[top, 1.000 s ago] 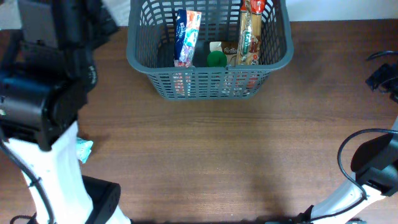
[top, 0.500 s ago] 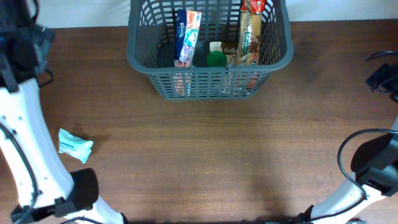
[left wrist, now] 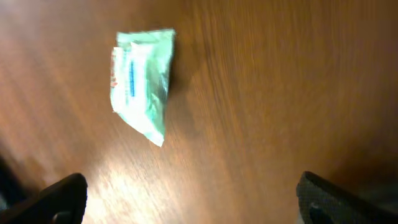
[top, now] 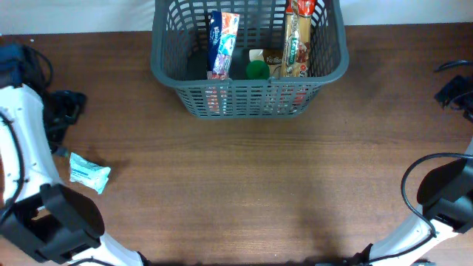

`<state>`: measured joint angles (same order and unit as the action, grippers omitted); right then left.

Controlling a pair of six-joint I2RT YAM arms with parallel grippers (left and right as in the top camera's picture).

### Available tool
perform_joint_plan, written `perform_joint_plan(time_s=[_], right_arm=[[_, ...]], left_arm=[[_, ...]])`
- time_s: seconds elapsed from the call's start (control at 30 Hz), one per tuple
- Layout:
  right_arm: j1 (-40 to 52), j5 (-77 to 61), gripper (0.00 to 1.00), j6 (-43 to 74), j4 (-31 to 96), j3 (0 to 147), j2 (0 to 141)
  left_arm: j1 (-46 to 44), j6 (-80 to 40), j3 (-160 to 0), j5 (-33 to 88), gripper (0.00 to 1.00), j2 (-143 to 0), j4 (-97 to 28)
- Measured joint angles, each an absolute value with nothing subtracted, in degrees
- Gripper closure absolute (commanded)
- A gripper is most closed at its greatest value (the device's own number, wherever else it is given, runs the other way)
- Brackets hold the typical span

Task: Pack container
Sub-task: 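Move the left gripper back over the green wipes packet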

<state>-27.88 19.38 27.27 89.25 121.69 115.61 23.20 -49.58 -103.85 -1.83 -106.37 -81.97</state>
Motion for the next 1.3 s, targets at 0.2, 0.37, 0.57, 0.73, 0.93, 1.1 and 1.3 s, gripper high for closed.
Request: perform_joint_plan(time_s=[0.2, 0.37, 0.57, 0.73, 0.93, 1.1, 1.3], right_arm=[[-27.9, 19.4, 0.01, 27.2, 89.3, 121.7, 115.6], [-27.9, 19.4, 0.01, 27.3, 89.3, 121.7, 115.6], [-27.9, 19.4, 0.01, 27.2, 89.3, 121.7, 115.6], [-27.9, 19.4, 0.01, 27.3, 89.3, 121.7, 115.6], [-27.9, 19.4, 0.01, 27.2, 89.3, 121.7, 115.6], [-27.9, 19.4, 0.01, 27.3, 89.3, 121.7, 115.6], [-27.9, 19.4, 0.01, 27.2, 89.3, 121.7, 115.6]], left_arm=[[23.2, -42.4, -94.0, 0.2, 0.01, -106.4, -78.5], [25.1, -39.8, -87.8, 1.5, 0.01, -106.4, -75.8], [28.2, -38.8, -84.5, 2.4, 0.01, -106.3, -73.1], [29.6, -37.9, -84.2, 2.4, 0.01, -106.1, -69.7], [30.0, -37.3, -82.8, 2.2, 0.01, -106.0, -67.6], [30.0, -37.3, -79.6, 2.2, 0.01, -105.9, -63.1], [30.0, -37.3, -75.6, 2.2, 0.01, -105.9, -58.6]])
